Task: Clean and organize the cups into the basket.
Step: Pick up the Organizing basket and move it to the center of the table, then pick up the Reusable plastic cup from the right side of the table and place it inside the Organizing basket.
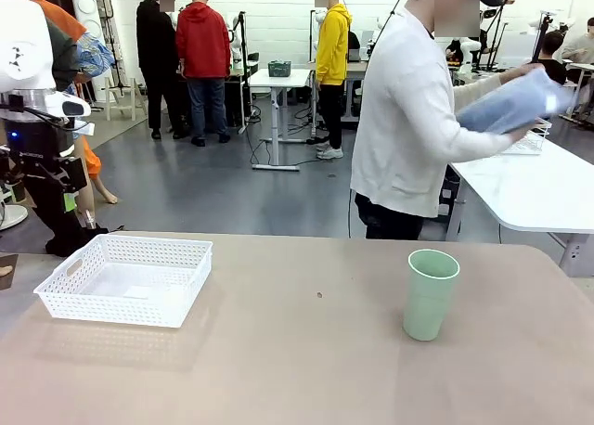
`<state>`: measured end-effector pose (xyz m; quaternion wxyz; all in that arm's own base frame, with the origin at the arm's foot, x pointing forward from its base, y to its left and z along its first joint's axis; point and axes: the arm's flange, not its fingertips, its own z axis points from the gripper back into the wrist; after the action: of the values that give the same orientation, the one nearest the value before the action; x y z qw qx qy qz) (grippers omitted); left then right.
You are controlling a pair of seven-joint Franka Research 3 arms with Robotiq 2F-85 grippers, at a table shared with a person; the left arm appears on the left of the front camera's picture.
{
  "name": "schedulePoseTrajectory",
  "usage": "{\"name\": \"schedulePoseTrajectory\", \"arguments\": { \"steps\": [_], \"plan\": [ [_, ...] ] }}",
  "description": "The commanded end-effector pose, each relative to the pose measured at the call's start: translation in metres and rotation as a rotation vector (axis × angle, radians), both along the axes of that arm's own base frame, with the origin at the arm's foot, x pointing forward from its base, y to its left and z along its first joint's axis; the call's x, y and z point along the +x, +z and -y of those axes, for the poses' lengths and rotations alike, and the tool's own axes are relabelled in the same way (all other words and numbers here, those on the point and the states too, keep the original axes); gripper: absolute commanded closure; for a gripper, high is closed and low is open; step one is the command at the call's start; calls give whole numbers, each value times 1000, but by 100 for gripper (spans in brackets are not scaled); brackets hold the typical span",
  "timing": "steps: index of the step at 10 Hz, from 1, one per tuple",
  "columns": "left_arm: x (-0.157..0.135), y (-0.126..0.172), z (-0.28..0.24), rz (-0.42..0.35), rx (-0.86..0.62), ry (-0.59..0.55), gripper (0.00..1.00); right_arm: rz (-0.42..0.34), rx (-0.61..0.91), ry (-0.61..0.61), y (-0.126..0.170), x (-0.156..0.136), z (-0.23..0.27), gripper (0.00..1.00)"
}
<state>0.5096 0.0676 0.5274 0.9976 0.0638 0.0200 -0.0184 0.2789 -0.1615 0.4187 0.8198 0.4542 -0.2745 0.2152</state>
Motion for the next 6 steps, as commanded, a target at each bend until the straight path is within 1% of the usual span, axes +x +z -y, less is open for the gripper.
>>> {"name": "schedulePoseTrajectory", "arguments": {
  "steps": [1,2,3,4,5,6],
  "plan": [
    [-1,5,0,-8,-16,-1,0,-9,6,1,-3,0,0,0],
    [0,0,0,0,0,0,0,170,-121,148,-6,-8,-15,0],
    [-2,-6,-1,26,6,-54,0,249,-165,253,-15,-7,-36,0],
    [-5,-1,-7,84,4,-87,0,324,-180,334,-30,-2,-52,0],
    [-6,2,-16,97,-18,-117,0,386,-195,402,-45,3,-63,0],
    [-5,3,-26,102,-48,-121,0,409,-218,465,-59,11,-73,0]
  ]
}}
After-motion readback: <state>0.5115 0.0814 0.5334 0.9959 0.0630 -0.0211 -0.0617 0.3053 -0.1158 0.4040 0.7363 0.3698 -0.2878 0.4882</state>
